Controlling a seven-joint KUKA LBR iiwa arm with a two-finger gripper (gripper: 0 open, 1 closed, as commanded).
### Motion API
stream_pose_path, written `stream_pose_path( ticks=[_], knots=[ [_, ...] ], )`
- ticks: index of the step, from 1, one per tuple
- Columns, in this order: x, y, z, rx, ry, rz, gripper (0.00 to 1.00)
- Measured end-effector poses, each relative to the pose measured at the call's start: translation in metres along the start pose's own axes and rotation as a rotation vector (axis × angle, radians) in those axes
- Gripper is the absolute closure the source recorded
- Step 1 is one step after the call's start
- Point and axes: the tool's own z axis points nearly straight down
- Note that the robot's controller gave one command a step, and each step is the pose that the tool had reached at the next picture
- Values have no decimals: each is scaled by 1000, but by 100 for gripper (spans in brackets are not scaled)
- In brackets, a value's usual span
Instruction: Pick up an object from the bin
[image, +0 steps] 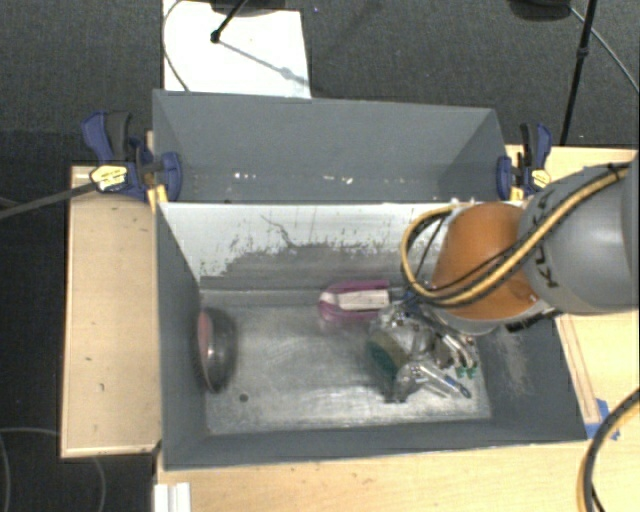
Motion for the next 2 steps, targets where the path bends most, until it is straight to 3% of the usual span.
stream_pose_path(
  ticks=[1,2],
  knots=[
    [-2,-1,-3,2,-6,1,100],
    [-8,13,-149,4,-9,-23,100]
  ],
)
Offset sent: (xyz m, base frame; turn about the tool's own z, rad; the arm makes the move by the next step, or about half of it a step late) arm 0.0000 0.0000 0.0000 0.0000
